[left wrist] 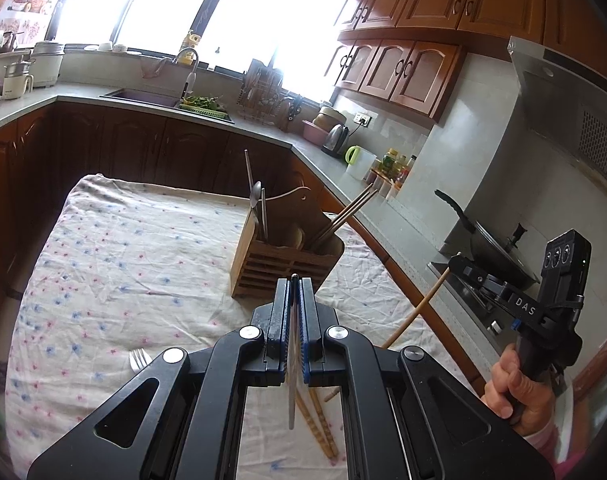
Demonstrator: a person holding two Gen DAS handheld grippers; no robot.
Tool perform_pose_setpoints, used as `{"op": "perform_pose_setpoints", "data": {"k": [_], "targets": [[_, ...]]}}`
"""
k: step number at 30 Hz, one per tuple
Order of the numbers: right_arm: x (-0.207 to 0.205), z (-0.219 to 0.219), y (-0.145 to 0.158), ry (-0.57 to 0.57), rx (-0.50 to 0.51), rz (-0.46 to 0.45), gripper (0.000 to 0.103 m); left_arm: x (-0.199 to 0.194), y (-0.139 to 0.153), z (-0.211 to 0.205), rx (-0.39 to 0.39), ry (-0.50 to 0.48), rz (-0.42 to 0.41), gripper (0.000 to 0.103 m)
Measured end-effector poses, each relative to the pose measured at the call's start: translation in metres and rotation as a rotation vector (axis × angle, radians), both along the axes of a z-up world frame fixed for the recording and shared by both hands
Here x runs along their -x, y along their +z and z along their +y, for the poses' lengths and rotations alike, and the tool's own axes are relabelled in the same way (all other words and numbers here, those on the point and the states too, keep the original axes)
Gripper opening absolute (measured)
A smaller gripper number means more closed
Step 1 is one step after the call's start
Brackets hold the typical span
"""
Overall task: Organize utensils
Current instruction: 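Carry both chopsticks up and lower them into the wooden holder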
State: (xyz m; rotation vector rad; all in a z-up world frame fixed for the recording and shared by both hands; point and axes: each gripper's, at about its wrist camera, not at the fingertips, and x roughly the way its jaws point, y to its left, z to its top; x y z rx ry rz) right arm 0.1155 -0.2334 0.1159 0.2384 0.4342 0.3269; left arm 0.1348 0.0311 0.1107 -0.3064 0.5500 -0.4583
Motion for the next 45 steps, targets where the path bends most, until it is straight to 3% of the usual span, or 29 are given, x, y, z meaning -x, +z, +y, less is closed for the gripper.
{"op": "perform_pose_setpoints", "data": {"k": [16,32,38,45], "targets": [[-0.025,-0.011,0.026,-0.049,-0.005,-0.072,0.005,-0.038,0.036,-0.006,0.015,0.056,-0.108,0.003],[-0.063,-0.016,0.077,-0.102,0.007,-0.226,0.005,-0.095,0.089,-0.007,0.072,0.162,-0.266,0.003],[-0.087,-0.016,0.086,-0.144,0.021,-0.269,0.005,-0.125,0.085,-0.009,0.098,0.242,-0.291,0.003],[-0.118,-0.027,0.066,-0.197,0.003,-0.249,0.005,-0.157,0.053,-0.016,0.110,0.284,-0.250,0.003]]}}
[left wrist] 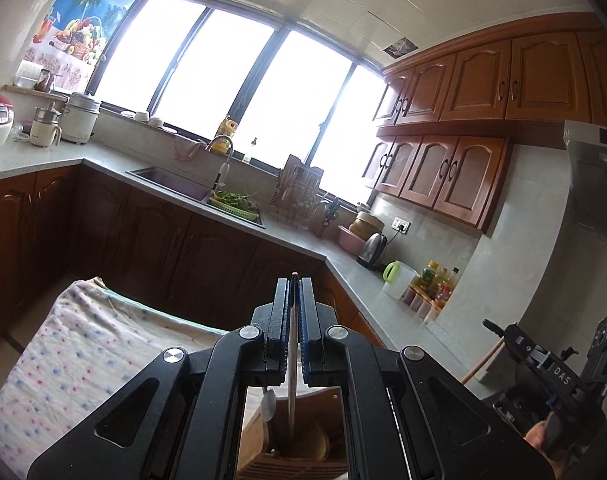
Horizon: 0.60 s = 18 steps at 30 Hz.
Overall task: Organize utensils
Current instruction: 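Carry both chopsticks up and lower them into the wooden holder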
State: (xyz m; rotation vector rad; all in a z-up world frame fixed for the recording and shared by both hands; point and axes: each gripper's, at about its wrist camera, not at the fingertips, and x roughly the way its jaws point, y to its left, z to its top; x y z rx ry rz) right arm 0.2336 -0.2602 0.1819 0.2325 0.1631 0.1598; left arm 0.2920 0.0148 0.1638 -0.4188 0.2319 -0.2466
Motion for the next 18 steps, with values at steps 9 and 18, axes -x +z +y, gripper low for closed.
{"op": "perform_pose_setpoints", "data": {"k": [9,18], "targets": [[-0.024,-0.006,-0.047,-0.011,-0.056,0.080,0.005,-0.016,-0.042,-0.011,-0.023,-0.005,0.075,0.003],[-0.039,-0.001,-0.078,0.021,-0.082,0.185,0.005,-0.022,-0.068,-0.031,-0.087,-0.040,0.134,0.004]]}}
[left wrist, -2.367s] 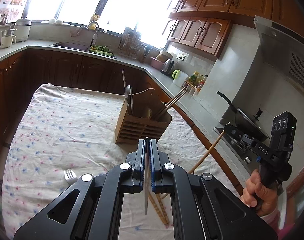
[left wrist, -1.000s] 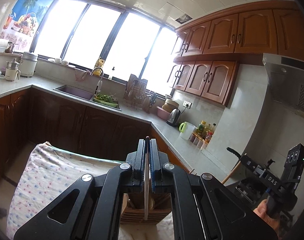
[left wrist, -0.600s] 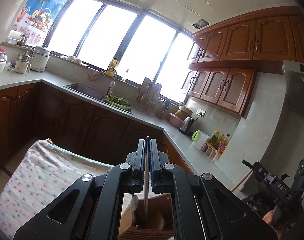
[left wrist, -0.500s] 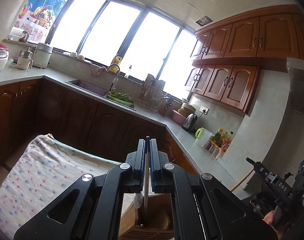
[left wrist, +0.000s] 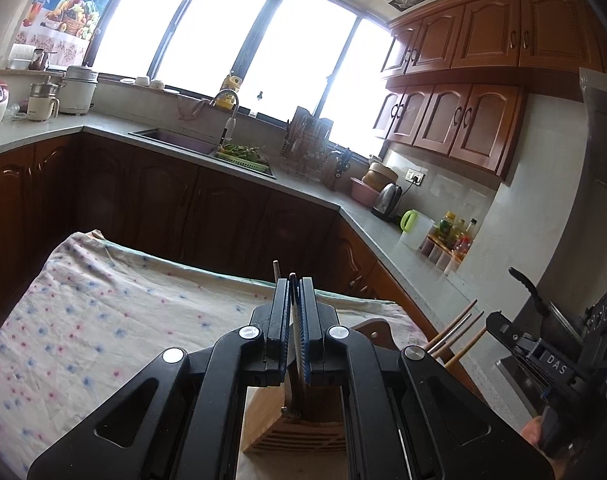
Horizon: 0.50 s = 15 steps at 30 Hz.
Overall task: Organize utensils
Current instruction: 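Carry both chopsticks up and lower them into the wooden holder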
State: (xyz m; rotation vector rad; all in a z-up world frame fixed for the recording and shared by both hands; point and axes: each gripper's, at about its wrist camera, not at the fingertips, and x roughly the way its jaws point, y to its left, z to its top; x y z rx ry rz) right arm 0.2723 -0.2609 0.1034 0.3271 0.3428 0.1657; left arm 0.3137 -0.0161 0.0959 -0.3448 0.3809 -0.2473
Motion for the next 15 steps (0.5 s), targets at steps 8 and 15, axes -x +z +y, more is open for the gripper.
{"op": "perform_pose_setpoints", "data": {"k": [8,15], "targets": [[-0.0044,-0.0065,-0.0090,0.000,-0.023,0.042,0.005,0.0007,-0.0024,-0.0063,-0.036,-0.025,0.010,0.004],[-0.0032,-0.0051,-0.0070,0.002,-0.026,0.050,0.005,0.0044,-0.0028,-0.0078,-0.058,-0.029,0.006,0.004]]}}
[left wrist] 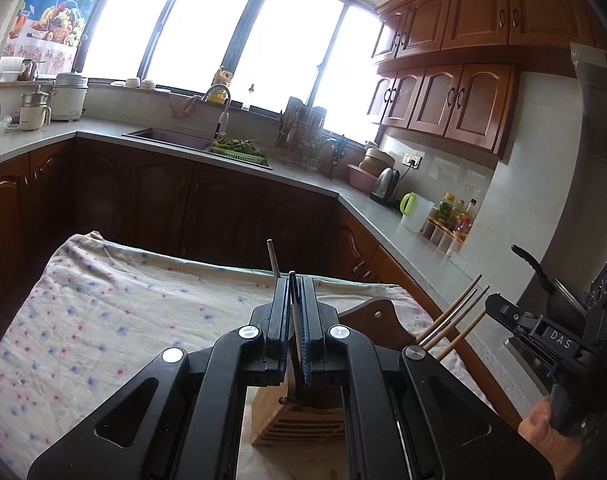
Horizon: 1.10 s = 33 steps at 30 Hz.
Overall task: Organize utensils
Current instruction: 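Carry both chopsticks up and lower them into the wooden holder, then open both tools to release the chopsticks into the holder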
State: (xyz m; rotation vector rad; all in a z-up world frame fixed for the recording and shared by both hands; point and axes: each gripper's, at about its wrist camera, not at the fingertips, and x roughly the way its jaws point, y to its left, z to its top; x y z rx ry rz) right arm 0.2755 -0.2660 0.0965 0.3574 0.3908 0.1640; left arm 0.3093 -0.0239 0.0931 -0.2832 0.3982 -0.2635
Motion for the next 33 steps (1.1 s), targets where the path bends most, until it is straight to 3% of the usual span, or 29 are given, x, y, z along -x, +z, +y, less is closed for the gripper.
{"op": "perform_pose_setpoints", "data": {"k": [18,21,23,25,27,29,33], "targets": [[0.004,0.001,0.002,0.007,-0.013,0.012,0.010,-0.001,0.000,0.004,0.007,-0.006,0.040,0.006],[0.006,0.000,0.002,0.008,-0.022,0.015,0.011,-0.002,-0.001,0.005,0.008,0.000,0.057,0.021],[0.006,-0.002,0.001,0.005,-0.026,0.018,0.016,-0.001,-0.001,0.007,0.013,0.013,0.060,0.045],[0.008,-0.003,0.002,0.005,-0.035,0.012,0.041,0.001,-0.002,0.009,0.017,0.028,0.066,0.055],[0.012,-0.004,0.002,-0.002,-0.033,0.004,0.053,0.001,-0.003,0.010,0.019,0.028,0.074,0.058],[0.014,-0.004,0.003,-0.005,-0.027,0.001,0.058,0.002,-0.004,0.010,0.015,0.032,0.082,0.066],[0.020,-0.003,0.000,0.008,-0.028,-0.011,0.078,0.007,-0.005,0.009,0.007,0.040,0.091,0.076]]}}
